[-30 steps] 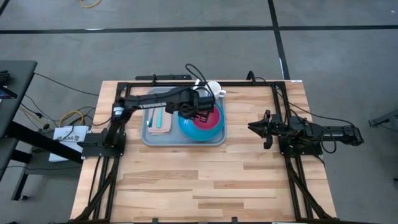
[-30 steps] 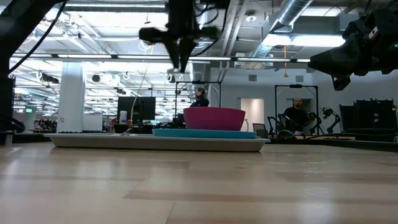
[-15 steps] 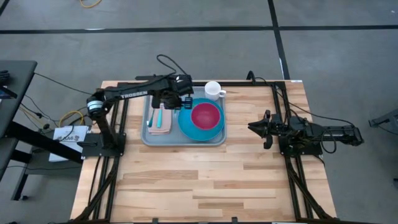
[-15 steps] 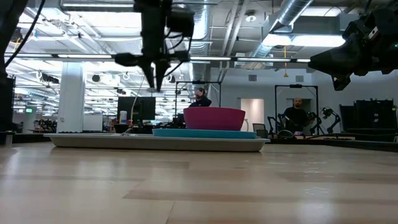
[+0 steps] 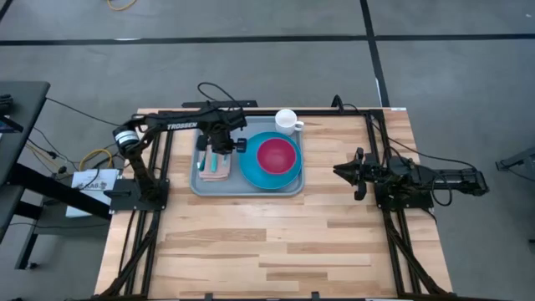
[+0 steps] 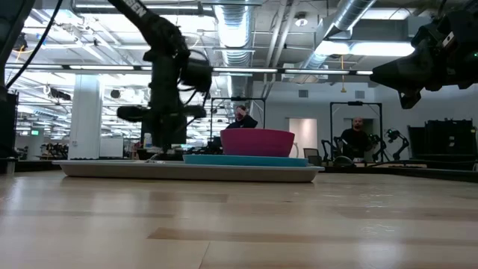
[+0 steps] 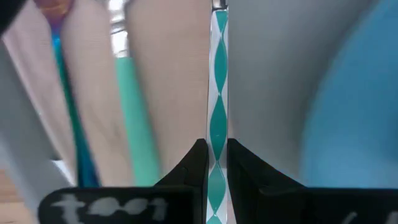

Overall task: Set up tray
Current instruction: Put the white patterned knife on the brown napkin to the right of the light blue spoon, then return to Home Position

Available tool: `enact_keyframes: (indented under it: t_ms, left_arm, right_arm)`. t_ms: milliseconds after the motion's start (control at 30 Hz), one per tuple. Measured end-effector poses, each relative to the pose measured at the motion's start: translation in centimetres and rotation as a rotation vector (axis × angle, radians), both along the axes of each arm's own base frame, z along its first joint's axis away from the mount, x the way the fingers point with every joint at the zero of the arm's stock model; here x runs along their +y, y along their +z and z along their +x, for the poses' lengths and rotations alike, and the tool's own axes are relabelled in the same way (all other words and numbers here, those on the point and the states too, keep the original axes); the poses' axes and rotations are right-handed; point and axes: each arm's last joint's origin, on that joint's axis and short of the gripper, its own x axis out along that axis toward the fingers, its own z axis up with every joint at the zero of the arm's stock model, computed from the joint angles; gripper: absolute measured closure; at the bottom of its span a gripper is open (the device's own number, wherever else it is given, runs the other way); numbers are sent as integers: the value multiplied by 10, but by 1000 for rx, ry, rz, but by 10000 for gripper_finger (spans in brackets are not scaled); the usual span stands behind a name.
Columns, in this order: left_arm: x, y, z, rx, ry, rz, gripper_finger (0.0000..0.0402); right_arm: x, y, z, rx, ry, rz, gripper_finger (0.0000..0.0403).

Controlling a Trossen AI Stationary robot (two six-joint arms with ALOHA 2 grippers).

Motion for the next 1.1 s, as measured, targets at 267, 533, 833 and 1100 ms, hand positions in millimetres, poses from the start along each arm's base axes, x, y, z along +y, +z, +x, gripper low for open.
enact_keyframes:
  t_ms: [267,533,833,1100]
  left_arm:
    - [10,-23,-18,-41,3,-30,382]
    - [7,-45,-28,-97,51,-67,382]
    - [5,-47,-31,-92,36,-55,311]
    - [3,-27,-38,-99,37,34,230]
  right_arm:
    - [0,0,0,0,0,0,339]
    - [0,0,0,0,0,0,339]
    - [0,0,0,0,0,0,339]
    - [0,0,0,0,1,0,339]
